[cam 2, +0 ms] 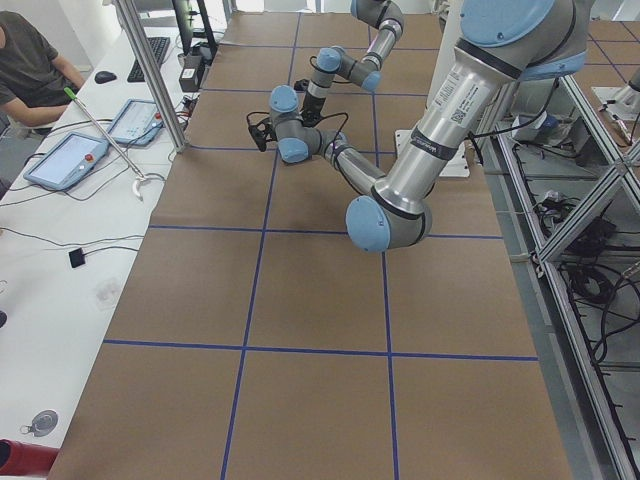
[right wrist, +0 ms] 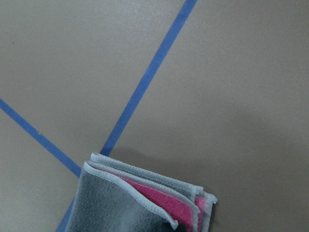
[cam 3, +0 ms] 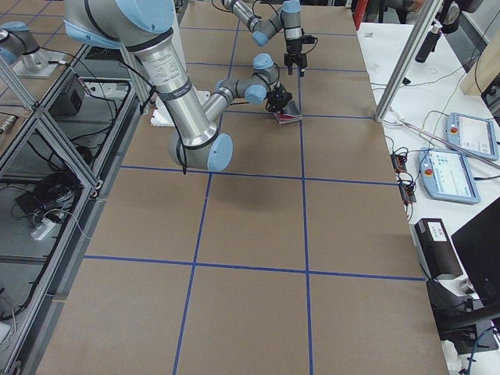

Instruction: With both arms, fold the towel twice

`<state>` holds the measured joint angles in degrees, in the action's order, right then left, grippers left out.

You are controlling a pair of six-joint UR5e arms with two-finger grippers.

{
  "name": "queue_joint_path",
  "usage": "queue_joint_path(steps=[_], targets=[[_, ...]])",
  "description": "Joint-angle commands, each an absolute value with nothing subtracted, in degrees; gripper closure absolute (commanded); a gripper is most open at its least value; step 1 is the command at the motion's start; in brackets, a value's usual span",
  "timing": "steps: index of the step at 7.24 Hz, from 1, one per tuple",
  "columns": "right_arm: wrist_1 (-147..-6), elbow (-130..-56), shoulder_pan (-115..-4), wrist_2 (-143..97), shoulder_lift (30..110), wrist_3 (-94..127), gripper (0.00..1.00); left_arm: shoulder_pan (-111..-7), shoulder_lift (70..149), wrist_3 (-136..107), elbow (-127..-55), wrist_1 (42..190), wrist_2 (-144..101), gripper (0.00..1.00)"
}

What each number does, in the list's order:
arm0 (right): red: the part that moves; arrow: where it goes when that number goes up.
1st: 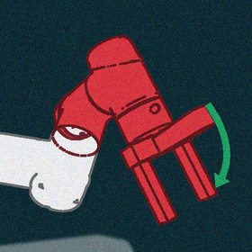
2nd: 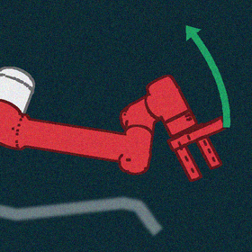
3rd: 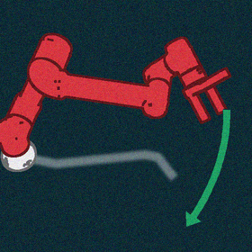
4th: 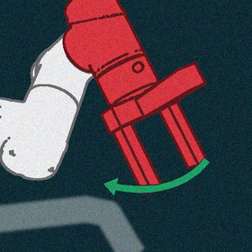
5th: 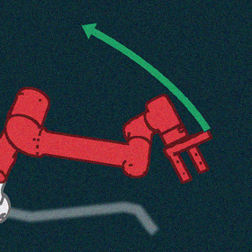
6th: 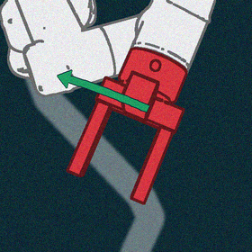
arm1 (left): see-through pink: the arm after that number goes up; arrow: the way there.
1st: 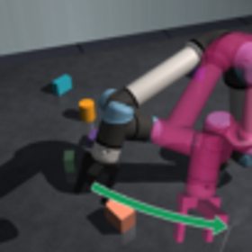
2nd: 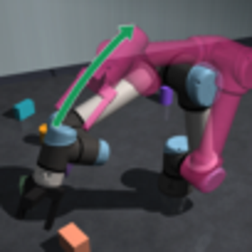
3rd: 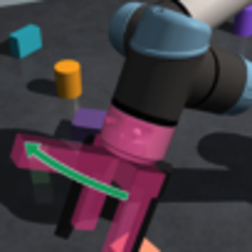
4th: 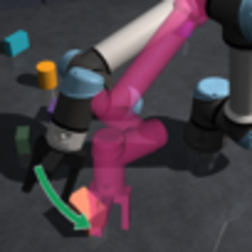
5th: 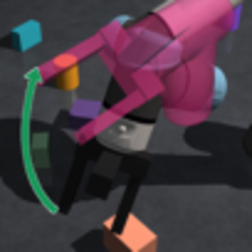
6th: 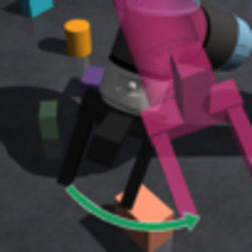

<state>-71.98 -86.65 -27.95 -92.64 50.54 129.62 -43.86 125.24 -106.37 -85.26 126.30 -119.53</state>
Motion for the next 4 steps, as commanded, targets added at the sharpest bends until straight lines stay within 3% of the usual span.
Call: queue_joint_path(steps=[1, 4], targets=[[-71.6, -86.6, -28.9, -92.7, 51.0, 128.5, 0.73, -43.9, 125.2, -106.3, -85.3, 126.3, -119.5, 0.01], [-71.5, -86.4, -29.7, -92.8, 51.5, 126.7, 0.01, -43.9, 125.2, -106.3, -85.3, 126.3, -119.5, 0.01]])
